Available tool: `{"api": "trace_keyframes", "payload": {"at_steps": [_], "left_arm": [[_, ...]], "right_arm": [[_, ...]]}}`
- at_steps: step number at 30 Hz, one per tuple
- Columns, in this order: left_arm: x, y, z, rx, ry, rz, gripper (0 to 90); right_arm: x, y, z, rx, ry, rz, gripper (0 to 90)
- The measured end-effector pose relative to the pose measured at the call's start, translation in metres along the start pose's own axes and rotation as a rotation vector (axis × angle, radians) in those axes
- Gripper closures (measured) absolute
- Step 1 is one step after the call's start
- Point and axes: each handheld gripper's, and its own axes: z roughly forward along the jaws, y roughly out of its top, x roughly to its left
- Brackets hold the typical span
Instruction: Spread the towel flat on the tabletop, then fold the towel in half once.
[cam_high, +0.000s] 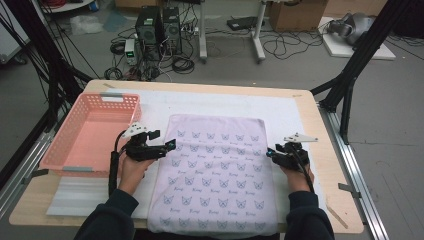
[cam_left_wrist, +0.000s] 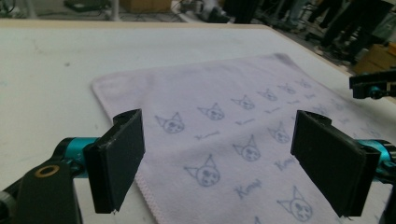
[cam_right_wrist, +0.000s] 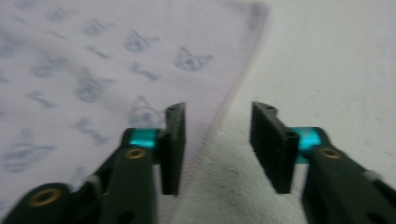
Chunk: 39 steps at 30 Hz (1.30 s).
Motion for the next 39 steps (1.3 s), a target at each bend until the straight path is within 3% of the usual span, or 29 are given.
{"api": "trace_keyframes", "payload": {"at_steps": [2, 4, 7, 11, 14, 16, 27, 39], "left_arm": [[-0.002, -0.001, -0.001, -0.026, -0.012, 0.057, 17.9], [-0.004, -0.001, -0.002, -0.021, 0.002, 0.1, 18.1], [-0.004, -0.001, -0.004, -0.005, 0.016, 0.078, 17.9], [-0.003, 0.0, -0.005, 0.001, -0.017, 0.036, 17.2], [-0.004, 0.0, -0.005, -0.005, -0.021, 0.036, 17.9], [-0.004, 0.0, -0.005, -0.004, -0.025, 0.034, 17.9], [-0.003, -0.001, -0.003, 0.018, -0.015, 0.014, 17.9], [0.002, -0.004, 0.001, 0.051, 0.023, -0.017, 18.4]], "right_arm": [[0.0, 0.002, -0.01, -0.036, 0.02, -0.015, 44.7], [0.0, 0.003, -0.019, -0.074, 0.034, -0.017, 38.8], [0.001, 0.002, -0.034, -0.115, 0.063, -0.022, 32.4], [-0.001, -0.008, -0.047, -0.142, 0.026, -0.077, 21.6], [-0.009, -0.011, -0.053, -0.167, 0.011, -0.026, 18.9], [-0.013, -0.011, -0.056, -0.19, 0.005, -0.017, 18.1], [-0.008, -0.013, -0.047, -0.14, 0.025, -0.081, 17.3], [-0.006, -0.013, -0.038, -0.115, 0.031, -0.078, 17.3]]}}
